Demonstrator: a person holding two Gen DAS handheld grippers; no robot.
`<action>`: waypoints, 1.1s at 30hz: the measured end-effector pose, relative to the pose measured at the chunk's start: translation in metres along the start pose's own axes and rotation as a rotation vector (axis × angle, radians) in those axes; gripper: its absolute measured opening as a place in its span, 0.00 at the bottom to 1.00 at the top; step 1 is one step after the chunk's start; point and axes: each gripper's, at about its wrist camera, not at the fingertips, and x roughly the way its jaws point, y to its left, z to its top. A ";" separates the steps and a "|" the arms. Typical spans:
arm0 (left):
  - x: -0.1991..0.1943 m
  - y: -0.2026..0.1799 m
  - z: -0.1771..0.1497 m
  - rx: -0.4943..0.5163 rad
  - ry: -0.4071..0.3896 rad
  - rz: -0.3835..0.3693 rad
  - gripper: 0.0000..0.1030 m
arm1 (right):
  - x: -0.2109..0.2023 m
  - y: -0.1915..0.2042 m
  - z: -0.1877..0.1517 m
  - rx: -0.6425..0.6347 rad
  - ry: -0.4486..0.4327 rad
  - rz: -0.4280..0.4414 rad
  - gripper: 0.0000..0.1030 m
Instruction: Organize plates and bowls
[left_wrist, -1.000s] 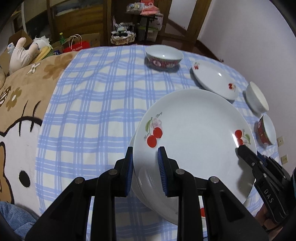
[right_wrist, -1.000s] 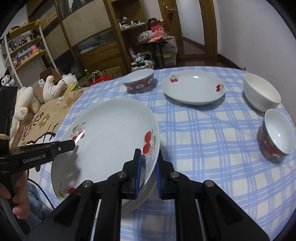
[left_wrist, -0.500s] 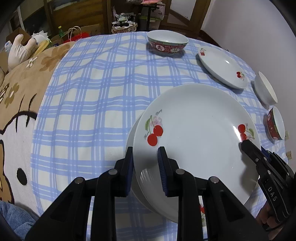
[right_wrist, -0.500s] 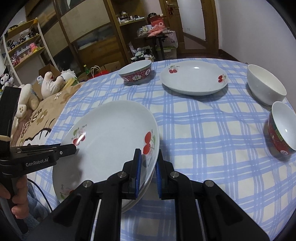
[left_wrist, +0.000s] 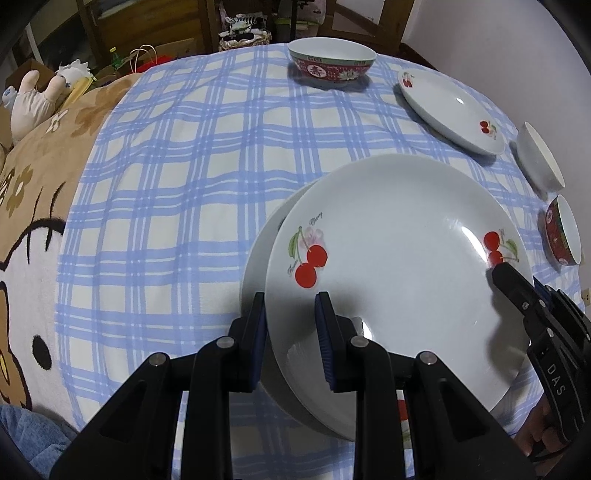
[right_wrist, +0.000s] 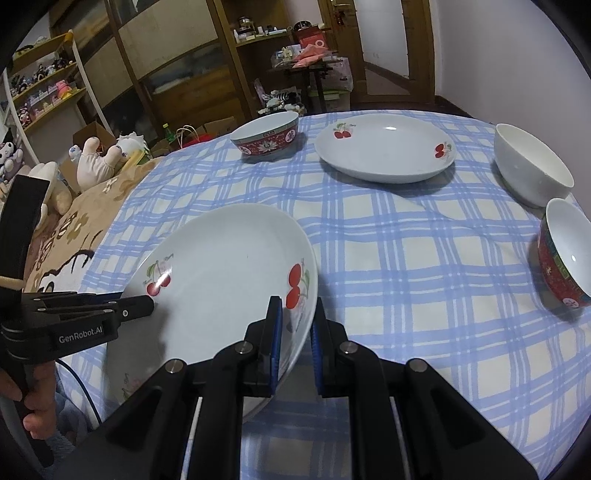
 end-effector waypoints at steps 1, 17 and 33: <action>0.001 0.000 0.000 0.001 0.002 0.000 0.24 | 0.001 -0.002 0.000 0.005 0.001 0.001 0.15; 0.008 -0.006 0.003 0.044 0.023 -0.005 0.24 | 0.003 -0.005 -0.003 -0.020 0.000 -0.025 0.15; 0.002 -0.004 0.001 0.050 0.027 0.009 0.25 | 0.002 0.000 -0.007 -0.040 0.007 -0.043 0.17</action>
